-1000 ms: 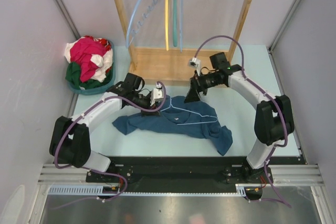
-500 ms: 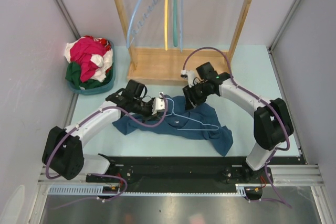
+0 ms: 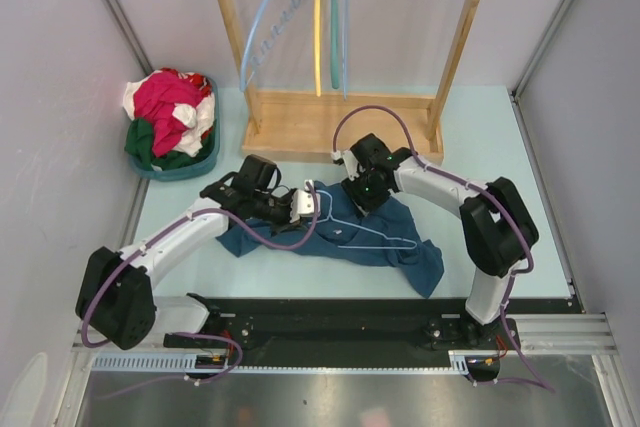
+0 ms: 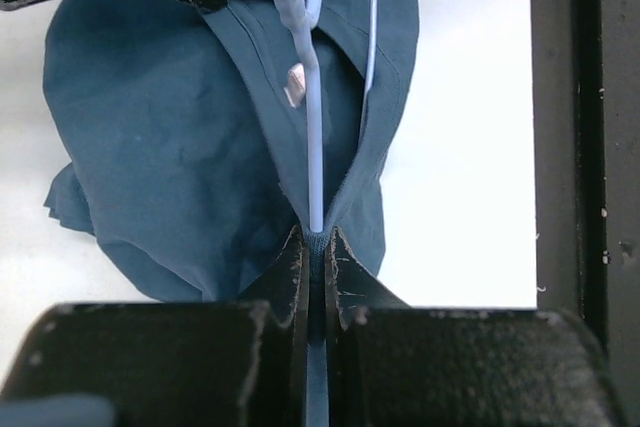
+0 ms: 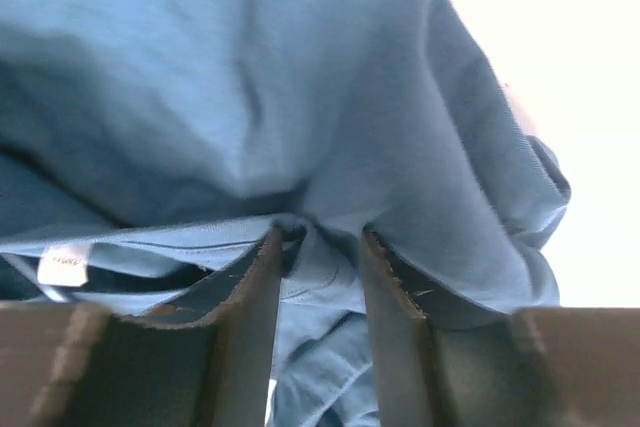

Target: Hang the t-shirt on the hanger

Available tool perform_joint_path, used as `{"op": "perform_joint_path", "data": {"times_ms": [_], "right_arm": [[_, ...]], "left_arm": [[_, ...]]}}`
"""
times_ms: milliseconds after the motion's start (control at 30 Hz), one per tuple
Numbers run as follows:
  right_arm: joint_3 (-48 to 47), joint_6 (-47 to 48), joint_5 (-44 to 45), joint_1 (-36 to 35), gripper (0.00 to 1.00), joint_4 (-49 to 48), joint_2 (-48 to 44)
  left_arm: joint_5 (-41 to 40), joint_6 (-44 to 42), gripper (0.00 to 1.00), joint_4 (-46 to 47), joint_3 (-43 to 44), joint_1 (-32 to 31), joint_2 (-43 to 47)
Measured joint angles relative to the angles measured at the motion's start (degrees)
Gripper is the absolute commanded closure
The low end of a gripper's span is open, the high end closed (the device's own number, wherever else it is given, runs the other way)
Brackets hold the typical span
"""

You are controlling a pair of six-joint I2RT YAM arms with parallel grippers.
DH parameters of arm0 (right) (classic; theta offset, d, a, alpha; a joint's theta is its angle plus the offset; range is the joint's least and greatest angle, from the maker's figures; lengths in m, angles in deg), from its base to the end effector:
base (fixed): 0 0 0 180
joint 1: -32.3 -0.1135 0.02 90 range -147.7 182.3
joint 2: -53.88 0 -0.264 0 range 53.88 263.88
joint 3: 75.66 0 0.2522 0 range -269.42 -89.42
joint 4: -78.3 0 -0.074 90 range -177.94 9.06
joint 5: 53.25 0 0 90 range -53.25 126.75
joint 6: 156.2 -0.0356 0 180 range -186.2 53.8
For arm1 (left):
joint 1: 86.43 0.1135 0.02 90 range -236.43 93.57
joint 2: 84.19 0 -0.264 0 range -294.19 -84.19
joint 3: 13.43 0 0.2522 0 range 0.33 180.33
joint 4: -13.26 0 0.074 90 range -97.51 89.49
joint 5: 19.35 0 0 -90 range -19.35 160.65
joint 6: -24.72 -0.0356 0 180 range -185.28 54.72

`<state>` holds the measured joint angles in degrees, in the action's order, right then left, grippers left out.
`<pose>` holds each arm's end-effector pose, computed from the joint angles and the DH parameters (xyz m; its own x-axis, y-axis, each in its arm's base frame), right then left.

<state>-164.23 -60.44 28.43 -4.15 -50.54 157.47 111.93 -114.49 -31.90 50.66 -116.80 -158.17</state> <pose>0.2943 0.2238 0.2048 -0.6684 -0.6172 -0.4151 -0.7055 0.7028 0.0912 0.2067 -0.1483 0.2413 0.0725 0.6169 -0.7837 0.9966 -0.0150 0.0804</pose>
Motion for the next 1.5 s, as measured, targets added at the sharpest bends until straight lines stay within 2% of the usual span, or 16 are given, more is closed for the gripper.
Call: {"op": "perform_joint_path", "data": {"times_ms": [133, 200, 233, 433, 767, 1033, 1300, 1500], "right_arm": [[0.0, 0.3, 1.5, 0.0, 0.80, 0.5, 1.5], [0.0, 0.7, 1.9, 0.2, 0.98, 1.4, 1.7], [0.0, 1.0, 1.9, 0.3, 1.00, 2.0, 1.7], [0.2, 1.9, 1.4, 3.8, 1.00, 4.9, 0.5], [4.5, 3.3, -2.3, 9.4, 1.00, 5.3, -8.7], [6.6, 3.3, -4.7, 12.9, 1.00, 5.0, -12.7], [7.0, 3.3, -4.9, 13.5, 1.00, 4.9, -15.4], [6.5, 4.2, -6.0, 13.6, 1.00, 6.0, -15.8]], "left_arm": [[-0.5, 0.5, 1.00, 0.6, -0.3, 0.0, 0.4], [-0.9, 1.2, 1.00, 0.9, -0.8, 0.0, 0.7], [-1.1, 1.4, 1.00, 0.9, -1.1, 0.0, 0.9], [-1.4, 5.0, 1.00, 2.4, -6.1, 1.8, 7.5], [-3.5, 11.5, 1.00, 8.7, -11.0, 6.8, 17.2], [-7.8, 11.2, 1.00, 10.3, -12.0, 7.6, 16.3], [-11.6, 9.9, 1.00, 11.2, -12.0, 7.7, 12.2], [-11.2, 6.0, 1.00, 8.8, -11.1, 7.4, 8.7]]}}
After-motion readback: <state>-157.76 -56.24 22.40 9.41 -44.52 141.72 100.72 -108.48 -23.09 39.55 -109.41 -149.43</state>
